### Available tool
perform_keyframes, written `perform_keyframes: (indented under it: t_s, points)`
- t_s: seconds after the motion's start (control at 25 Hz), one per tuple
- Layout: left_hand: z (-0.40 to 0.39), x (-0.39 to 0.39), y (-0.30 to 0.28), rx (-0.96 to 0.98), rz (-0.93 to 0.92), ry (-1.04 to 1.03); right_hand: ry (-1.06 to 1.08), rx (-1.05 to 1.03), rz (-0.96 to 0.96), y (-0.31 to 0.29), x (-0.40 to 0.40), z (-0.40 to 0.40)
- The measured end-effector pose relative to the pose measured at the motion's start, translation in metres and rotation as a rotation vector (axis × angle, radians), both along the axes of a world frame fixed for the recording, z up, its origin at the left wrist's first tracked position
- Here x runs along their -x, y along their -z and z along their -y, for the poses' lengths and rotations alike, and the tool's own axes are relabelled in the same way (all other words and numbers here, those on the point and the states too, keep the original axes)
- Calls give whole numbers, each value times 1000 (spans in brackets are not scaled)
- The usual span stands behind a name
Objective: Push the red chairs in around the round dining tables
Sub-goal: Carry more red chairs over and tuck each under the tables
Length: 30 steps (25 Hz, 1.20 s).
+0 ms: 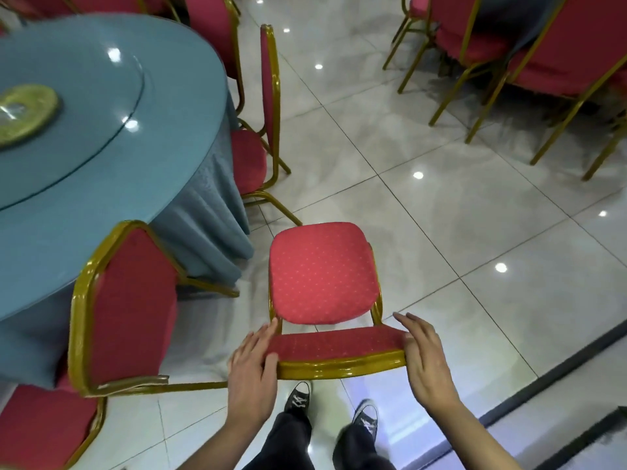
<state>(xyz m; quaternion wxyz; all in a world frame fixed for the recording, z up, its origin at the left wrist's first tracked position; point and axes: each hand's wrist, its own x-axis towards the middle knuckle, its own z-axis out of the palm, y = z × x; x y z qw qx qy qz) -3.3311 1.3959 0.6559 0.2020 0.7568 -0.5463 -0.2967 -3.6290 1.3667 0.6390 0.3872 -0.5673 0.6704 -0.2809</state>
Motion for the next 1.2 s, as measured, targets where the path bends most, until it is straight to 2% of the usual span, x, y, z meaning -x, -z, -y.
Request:
perform_keyframes:
  t_s: [0.2, 0.48, 0.64, 0.84, 1.04, 1.2]
  points:
    - [-12, 16, 5, -6, 3, -235, -272, 3, -17, 4, 9, 60]
    - [9, 26, 4, -48, -11, -506, -529, 12, -23, 25, -17, 160]
    - [43, 39, 6, 45, 18, -541, -559, 32, -34, 26, -13, 207]
    - [92, 36, 7, 30, 71, -586, -588, 29, -48, 23, -29, 265]
    - [121, 29, 8, 21, 69, -636, -424, -51, 5, 15, -62, 293]
    - [121, 29, 7, 28, 57, -672, -392, -51, 19, 14, -66, 294]
